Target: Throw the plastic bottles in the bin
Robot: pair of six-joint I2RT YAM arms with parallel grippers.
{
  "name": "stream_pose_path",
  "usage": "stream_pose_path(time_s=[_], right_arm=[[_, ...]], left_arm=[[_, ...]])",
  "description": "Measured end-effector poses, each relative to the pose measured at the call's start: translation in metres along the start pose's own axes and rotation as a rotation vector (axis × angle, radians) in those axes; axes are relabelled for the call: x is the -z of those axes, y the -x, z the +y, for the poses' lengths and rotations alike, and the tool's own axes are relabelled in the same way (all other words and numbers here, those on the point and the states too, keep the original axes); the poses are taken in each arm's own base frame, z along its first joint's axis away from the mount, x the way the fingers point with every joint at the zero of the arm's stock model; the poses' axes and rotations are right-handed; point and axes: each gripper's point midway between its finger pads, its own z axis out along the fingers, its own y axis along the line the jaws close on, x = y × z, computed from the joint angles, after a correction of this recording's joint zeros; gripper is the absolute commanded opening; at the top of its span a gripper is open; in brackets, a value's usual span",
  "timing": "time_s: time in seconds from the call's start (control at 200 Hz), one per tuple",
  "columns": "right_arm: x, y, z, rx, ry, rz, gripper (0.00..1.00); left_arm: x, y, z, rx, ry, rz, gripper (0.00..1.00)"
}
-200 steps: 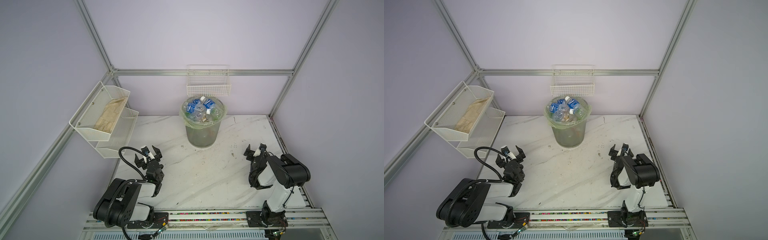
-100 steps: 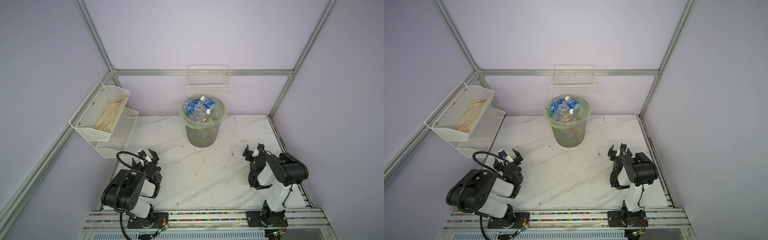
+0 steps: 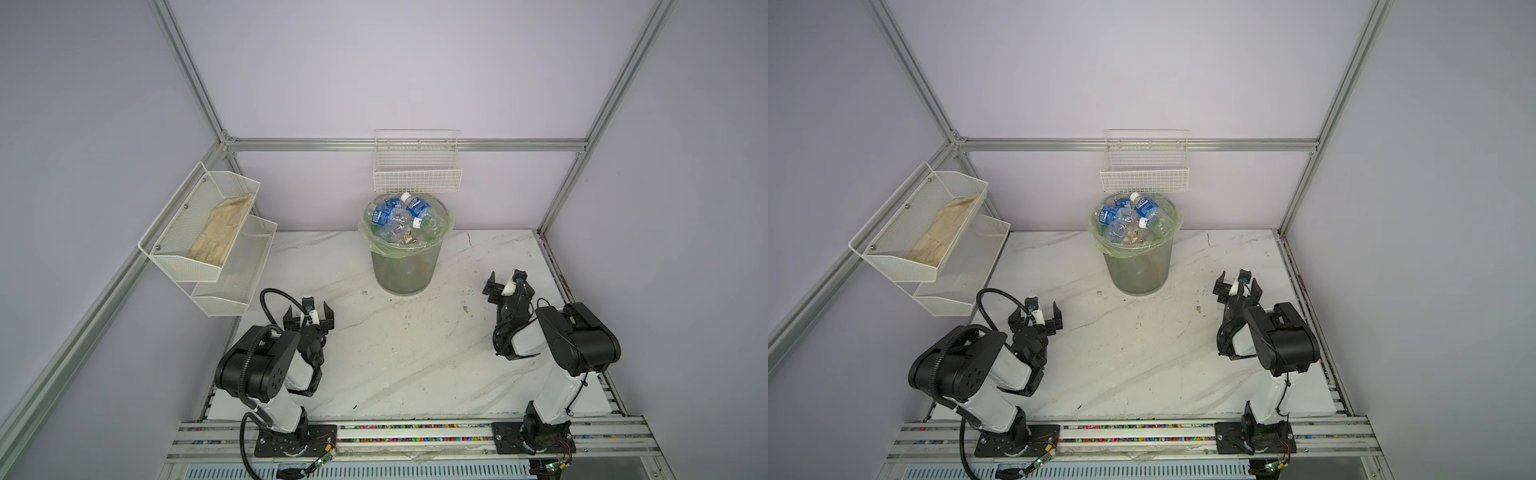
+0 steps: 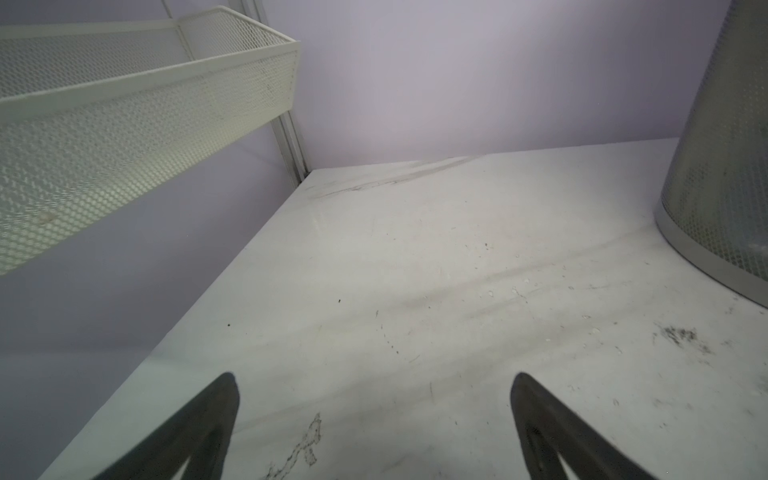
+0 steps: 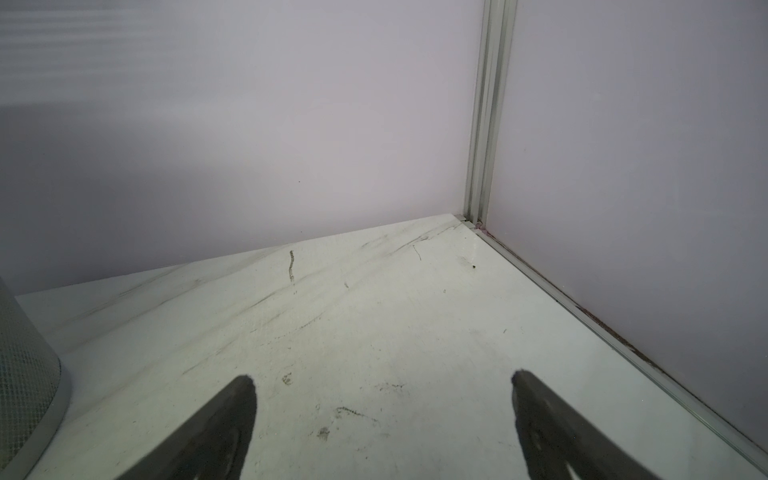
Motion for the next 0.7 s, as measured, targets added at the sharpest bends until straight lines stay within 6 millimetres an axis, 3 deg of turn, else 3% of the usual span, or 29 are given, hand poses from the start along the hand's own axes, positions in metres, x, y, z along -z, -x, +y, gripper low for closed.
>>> stream_pose_path(time_s=[0.435, 0.695], right_arm=[[0.011, -0.012, 0.008, 0.053, 0.063, 0.031, 0.97], [-0.002, -0.007, 0.012, 0.030, 0.071, 0.032, 0.97]], left_arm=[[-0.002, 0.000, -0.004, -0.019, -0.031, -0.004, 1.00], [-0.030, 0.001, 0.009, 0.015, 0.031, 0.067, 1.00]])
